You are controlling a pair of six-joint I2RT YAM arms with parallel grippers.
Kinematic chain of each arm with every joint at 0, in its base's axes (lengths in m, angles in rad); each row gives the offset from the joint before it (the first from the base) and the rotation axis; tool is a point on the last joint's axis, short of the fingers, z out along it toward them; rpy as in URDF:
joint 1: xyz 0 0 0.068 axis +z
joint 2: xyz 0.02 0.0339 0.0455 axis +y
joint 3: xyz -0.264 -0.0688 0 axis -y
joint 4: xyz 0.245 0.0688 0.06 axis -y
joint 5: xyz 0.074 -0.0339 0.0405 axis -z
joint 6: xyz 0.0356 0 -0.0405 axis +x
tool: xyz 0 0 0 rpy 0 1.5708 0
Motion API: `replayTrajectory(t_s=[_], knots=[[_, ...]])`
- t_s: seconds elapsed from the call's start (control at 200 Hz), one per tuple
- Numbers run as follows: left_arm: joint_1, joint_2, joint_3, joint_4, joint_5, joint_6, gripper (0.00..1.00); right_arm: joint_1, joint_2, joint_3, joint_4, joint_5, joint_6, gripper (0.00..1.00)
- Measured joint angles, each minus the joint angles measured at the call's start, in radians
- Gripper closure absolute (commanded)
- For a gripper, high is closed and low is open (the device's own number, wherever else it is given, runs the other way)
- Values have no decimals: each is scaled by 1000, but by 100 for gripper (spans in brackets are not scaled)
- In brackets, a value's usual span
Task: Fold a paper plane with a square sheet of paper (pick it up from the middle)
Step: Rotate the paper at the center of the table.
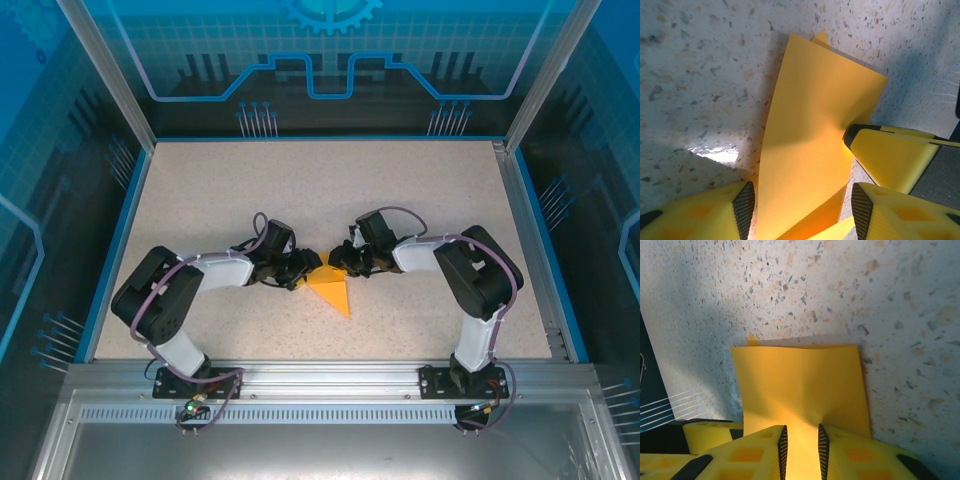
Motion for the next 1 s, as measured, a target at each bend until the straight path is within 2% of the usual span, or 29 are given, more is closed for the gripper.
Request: replayTrajectory(t_s=[0.2,0.39,0.73,1.0], knots=[[4,13,-1,47,19,-29,48,-8,5,0,5,-23,-3,73],[12,18,-1,96,38,-54,59,-19,10,0,10,-55,-19,71],[16,21,-1,113,42,-55,59,-21,17,33,-42,-75,-69,69],[28,45,-1,116,50,-54,81,-22,13,57,-92,-70,-114,61]])
